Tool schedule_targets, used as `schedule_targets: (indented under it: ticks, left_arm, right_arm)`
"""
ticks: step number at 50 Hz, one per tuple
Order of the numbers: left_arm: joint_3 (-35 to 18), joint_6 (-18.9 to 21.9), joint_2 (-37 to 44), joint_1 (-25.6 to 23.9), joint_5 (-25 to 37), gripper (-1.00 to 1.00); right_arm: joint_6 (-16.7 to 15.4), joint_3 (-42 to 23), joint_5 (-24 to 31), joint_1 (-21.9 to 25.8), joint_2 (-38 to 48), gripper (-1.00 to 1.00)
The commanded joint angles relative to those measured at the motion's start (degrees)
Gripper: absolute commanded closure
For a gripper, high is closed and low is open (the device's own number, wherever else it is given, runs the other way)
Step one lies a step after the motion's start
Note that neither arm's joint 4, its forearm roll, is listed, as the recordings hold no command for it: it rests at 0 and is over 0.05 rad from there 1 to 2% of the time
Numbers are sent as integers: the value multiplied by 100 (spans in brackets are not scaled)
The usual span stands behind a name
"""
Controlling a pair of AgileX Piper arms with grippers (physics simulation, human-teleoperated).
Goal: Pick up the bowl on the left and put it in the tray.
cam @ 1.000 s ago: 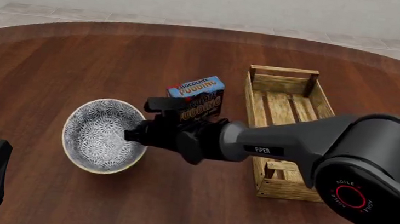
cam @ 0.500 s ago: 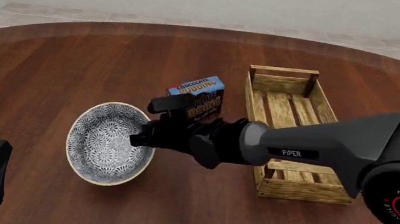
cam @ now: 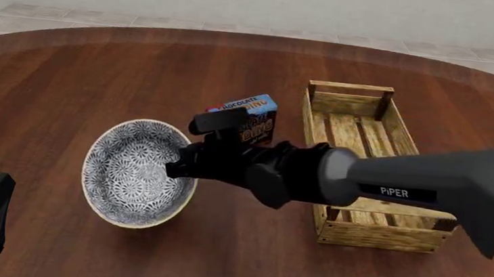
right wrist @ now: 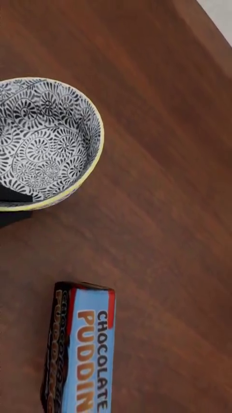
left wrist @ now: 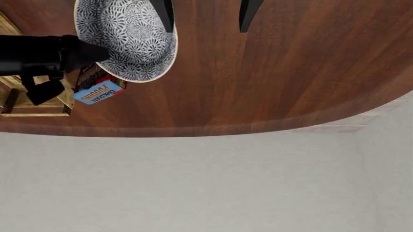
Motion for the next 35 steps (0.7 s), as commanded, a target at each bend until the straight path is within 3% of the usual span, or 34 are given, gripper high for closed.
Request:
schedule_targets:
  ticks: [1,35]
  left_arm:
    - [0,0,0,0,0,-100]
    - [0,0,0,0,0,-100]
  right_arm:
    - [-5,164,-12,43,-328,100]
    - [-106,439,211,-86,-1080,100]
